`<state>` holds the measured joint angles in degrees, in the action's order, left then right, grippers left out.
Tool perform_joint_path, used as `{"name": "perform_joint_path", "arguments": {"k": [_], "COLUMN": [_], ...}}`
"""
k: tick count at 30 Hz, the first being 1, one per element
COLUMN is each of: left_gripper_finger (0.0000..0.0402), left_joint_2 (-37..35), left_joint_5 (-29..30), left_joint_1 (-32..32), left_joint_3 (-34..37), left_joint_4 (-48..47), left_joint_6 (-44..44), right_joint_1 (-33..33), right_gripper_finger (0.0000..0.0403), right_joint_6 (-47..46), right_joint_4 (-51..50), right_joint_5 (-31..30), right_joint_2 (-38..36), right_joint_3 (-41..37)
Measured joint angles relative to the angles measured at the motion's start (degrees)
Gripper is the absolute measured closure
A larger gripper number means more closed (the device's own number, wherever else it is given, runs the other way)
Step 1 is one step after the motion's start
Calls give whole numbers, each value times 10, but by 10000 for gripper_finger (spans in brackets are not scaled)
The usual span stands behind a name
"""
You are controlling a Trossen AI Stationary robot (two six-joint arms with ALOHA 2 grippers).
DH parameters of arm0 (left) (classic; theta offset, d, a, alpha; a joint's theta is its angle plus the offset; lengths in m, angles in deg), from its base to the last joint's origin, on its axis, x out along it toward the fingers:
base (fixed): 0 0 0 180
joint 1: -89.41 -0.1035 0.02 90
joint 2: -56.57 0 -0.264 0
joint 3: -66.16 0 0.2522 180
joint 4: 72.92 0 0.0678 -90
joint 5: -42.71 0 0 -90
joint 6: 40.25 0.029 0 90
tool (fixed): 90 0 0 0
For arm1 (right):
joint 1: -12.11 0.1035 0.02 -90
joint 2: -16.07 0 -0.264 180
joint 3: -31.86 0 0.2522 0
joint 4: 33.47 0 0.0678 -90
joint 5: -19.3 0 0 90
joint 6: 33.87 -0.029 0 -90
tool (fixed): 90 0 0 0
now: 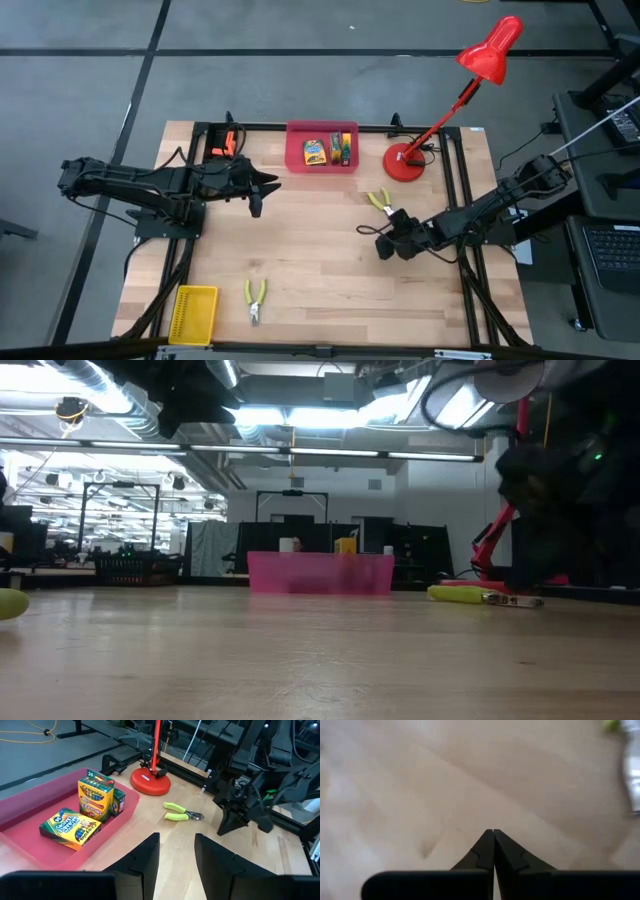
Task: Pick & Place School Supplies
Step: Put the green pliers into the yellow bin
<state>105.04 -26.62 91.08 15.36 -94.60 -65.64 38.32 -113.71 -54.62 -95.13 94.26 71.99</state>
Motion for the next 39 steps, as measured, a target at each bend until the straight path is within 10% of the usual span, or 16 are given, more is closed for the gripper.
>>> {"name": "perform_joint_path", "arguments": {"k": [11, 23, 39], "left_gripper_finger": [283, 279, 283], "left_joint_2": [0, 0, 1], "left_joint_5": [29, 88, 103], "left_joint_1": [35, 75, 97], "left_joint_3": [0, 0, 50], "left_joint_4": [-20, -62, -67], "left_joint_6": [-3, 3, -2], "right_joint_1": [51, 46, -89], "right_gripper_finger": [367, 196, 147], "right_joint_6": [109, 182, 116], "right_joint_4": [145, 4, -82], "right_joint_5": [-124, -221, -146], "right_joint_2": [-1, -1, 59], "right_joint_3": [1, 2, 2]}}
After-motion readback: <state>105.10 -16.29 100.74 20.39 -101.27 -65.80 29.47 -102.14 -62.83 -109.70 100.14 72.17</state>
